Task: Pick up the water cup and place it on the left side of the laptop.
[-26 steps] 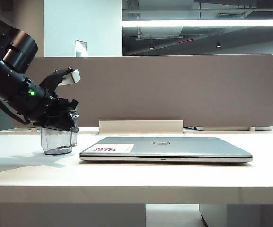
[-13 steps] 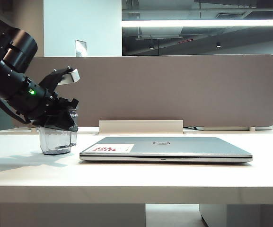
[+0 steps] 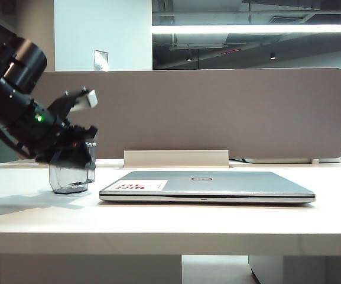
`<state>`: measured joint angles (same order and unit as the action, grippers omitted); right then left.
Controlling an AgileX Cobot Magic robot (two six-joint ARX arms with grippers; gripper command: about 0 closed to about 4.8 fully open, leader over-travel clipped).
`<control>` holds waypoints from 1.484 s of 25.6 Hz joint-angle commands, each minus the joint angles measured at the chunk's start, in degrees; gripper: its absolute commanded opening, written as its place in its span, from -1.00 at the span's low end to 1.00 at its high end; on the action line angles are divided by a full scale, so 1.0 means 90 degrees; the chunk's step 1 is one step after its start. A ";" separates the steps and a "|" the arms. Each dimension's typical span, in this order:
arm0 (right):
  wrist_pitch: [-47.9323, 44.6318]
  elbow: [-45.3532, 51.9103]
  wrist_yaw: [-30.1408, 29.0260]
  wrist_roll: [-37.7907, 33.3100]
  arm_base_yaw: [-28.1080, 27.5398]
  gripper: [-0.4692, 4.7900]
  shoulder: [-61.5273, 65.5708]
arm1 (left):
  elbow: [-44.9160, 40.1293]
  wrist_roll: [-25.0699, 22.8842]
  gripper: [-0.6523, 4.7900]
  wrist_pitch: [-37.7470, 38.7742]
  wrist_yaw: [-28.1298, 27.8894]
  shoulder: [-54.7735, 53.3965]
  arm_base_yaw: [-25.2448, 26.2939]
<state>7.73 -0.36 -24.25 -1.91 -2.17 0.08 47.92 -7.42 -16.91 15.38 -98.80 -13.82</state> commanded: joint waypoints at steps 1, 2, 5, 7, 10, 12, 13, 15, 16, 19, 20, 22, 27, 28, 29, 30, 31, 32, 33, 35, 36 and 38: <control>-0.0044 0.0036 -0.0010 -0.0002 -0.0005 -0.84 -0.0010 | -0.0017 0.0044 -0.54 0.0007 -0.0017 0.0010 0.0007; -0.0041 0.0036 -0.0010 -0.0002 -0.0005 -0.84 -0.0010 | -0.0017 0.0041 -0.54 0.0007 -0.0017 0.0010 0.0010; -0.0044 0.0036 -0.0010 -0.0002 -0.0005 -0.84 -0.0010 | -0.0017 0.0044 -0.50 0.0010 -0.0015 0.0010 0.0007; -0.0041 0.0036 -0.0007 -0.0002 -0.0005 -0.84 -0.0010 | -0.0017 0.0046 -0.37 0.0022 -0.0002 0.0010 0.0007; -0.0041 0.0036 -0.0010 -0.0002 -0.0005 -0.84 -0.0010 | -0.0015 0.0049 -0.30 0.0272 0.0015 0.0024 0.0007; -0.0041 0.0036 -0.0010 -0.0002 -0.0005 -0.84 -0.0010 | -0.0015 0.0053 -0.30 0.0471 0.0039 0.0056 0.0007; -0.0041 0.0036 -0.0010 -0.0002 -0.0005 -0.84 -0.0010 | -0.0015 0.0053 -0.30 0.0522 0.0044 0.0068 0.0005; -0.0039 0.0036 -0.0010 -0.0002 -0.0002 -0.84 -0.0010 | -0.0017 0.0056 -0.30 0.0644 0.0061 0.0126 0.0005; -0.0039 0.0036 -0.0010 -0.0002 -0.0005 -0.84 -0.0010 | -0.0015 0.0066 -0.30 0.0695 0.0068 0.0153 0.0005; -0.0039 0.0036 -0.0010 -0.0002 -0.0002 -0.84 -0.0010 | -0.0015 0.0068 -0.30 0.1054 0.0151 0.0369 0.0005; -0.0036 0.0036 -0.0010 -0.0002 -0.0002 -0.84 -0.0010 | -0.0015 0.0068 -0.30 0.1168 0.0151 0.0427 0.0005; -0.0039 0.0036 -0.0010 -0.0002 -0.0002 -0.84 -0.0010 | -0.0015 0.0102 -0.30 0.1355 0.0151 0.0515 0.0005; -0.0039 0.0036 -0.0010 -0.0002 -0.0002 -0.84 -0.0010 | -0.0012 0.0823 -0.32 0.1936 0.0925 0.0930 -0.0015; -0.0039 0.0036 -0.0012 -0.0002 -0.0002 -0.84 -0.0010 | -0.0010 0.0962 -0.34 0.1923 0.1078 0.0996 -0.0032; -0.0039 0.0036 -0.0015 -0.0005 -0.0002 -0.84 -0.0010 | 0.0000 0.1100 -0.40 0.1911 0.1200 0.1073 -0.0061; -0.0041 0.0036 -0.0024 -0.0005 -0.0002 -0.84 -0.0010 | 0.0022 0.1166 -0.52 0.1921 0.1251 0.1129 -0.0104; -0.0041 0.0036 -0.0039 -0.0005 -0.0002 -0.84 -0.0010 | 0.0049 0.1226 -0.68 0.1921 0.1275 0.1205 -0.0163; -0.0041 0.0036 -0.0044 -0.0005 -0.0002 -0.84 -0.0010 | 0.0078 0.1234 -0.73 0.1919 0.1275 0.1256 -0.0209; -0.0044 0.0036 -0.0092 -0.0005 -0.0002 -0.84 -0.0010 | 0.0153 0.1239 -0.78 0.1921 0.1248 0.1343 -0.0325; -0.0046 0.0036 -0.0109 -0.0005 -0.0002 -0.84 -0.0010 | 0.0345 0.1343 -0.78 0.1928 0.1020 0.1360 -0.0508; -0.0046 0.0036 -0.0109 -0.0005 -0.0002 -0.84 -0.0010 | 0.0415 0.1460 -0.78 0.1906 0.0823 0.1358 -0.0585; -0.0046 0.0036 -0.0153 -0.0005 -0.0002 -0.84 -0.0010 | 0.0544 0.1574 -0.78 0.1885 0.0440 0.1358 -0.0699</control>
<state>8.05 -0.36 -24.77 -1.91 -2.15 0.08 51.92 5.34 0.95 22.65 -86.78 -19.53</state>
